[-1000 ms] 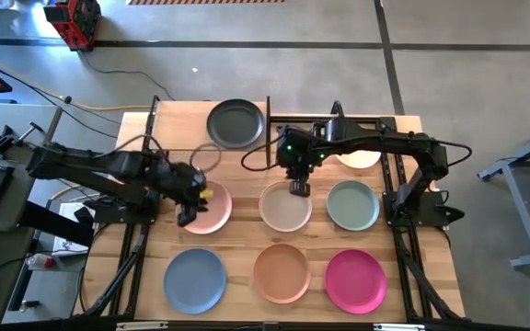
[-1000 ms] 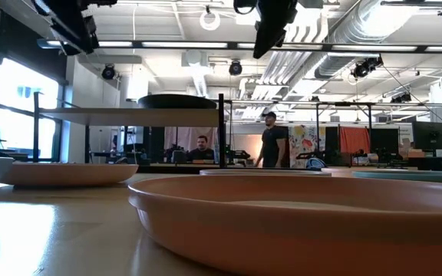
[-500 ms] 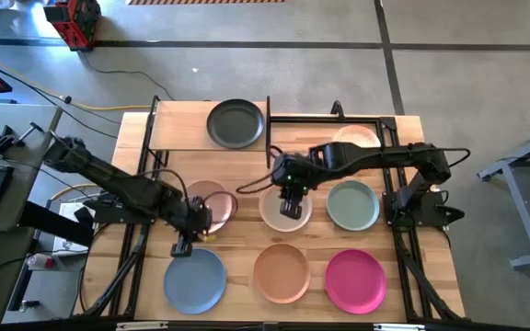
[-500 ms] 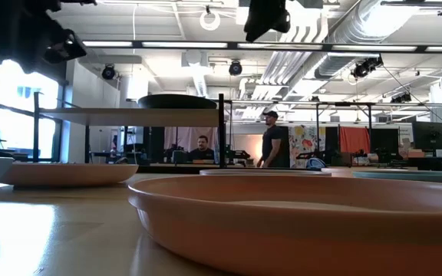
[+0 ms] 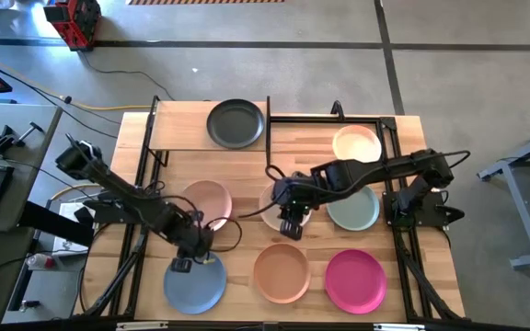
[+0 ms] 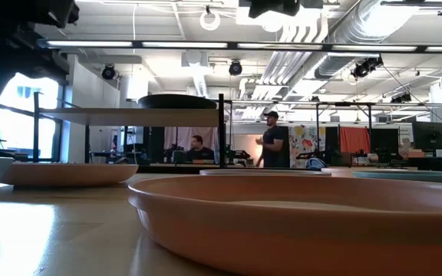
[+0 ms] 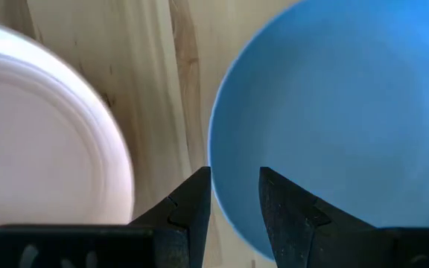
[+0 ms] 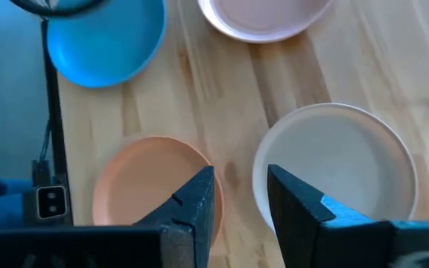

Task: Place and stack plates onto a shelf
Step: Stack the blue plate on top of the black plate on the shelf

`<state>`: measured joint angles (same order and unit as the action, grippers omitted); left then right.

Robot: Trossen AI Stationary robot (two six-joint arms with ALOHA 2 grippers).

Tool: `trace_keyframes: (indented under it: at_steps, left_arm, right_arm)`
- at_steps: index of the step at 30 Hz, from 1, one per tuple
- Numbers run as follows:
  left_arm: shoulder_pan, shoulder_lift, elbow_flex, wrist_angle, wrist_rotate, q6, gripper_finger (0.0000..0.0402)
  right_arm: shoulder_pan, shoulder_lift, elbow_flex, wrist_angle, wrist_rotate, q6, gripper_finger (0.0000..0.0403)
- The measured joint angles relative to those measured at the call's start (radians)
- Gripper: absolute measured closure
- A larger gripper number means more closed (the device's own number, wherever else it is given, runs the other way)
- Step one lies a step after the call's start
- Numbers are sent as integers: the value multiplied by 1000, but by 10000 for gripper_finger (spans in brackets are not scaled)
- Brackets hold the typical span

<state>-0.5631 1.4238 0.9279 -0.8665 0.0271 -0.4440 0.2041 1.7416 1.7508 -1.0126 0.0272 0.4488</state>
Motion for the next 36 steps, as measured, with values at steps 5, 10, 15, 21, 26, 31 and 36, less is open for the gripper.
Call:
trace_keyframes:
  at_steps: [5, 10, 15, 21, 26, 31, 36]
  left_arm:
    - [-10, 65, 0, -1, -20, -52, 300]
    - [-9, 112, 0, -2, -21, -68, 300]
    - [-9, 152, 0, -1, -21, -69, 300]
    - [-9, 189, 0, 2, -21, -76, 300]
    - [-9, 216, 0, 3, -20, -77, 300]
    - [-9, 223, 0, 5, -13, -80, 306]
    - [-9, 222, 0, 4, -13, -79, 343]
  right_arm:
    - [25, 0, 0, 22, 1, 20, 299]
    - [45, 0, 0, 35, 40, 49, 299]
    - [59, 0, 0, 39, 47, 49, 299]
    - [67, 0, 0, 39, 53, 49, 300]
    - [67, 0, 0, 39, 56, 49, 300]
    - [67, 0, 0, 39, 59, 49, 300]
    - [67, 0, 0, 39, 58, 49, 300]
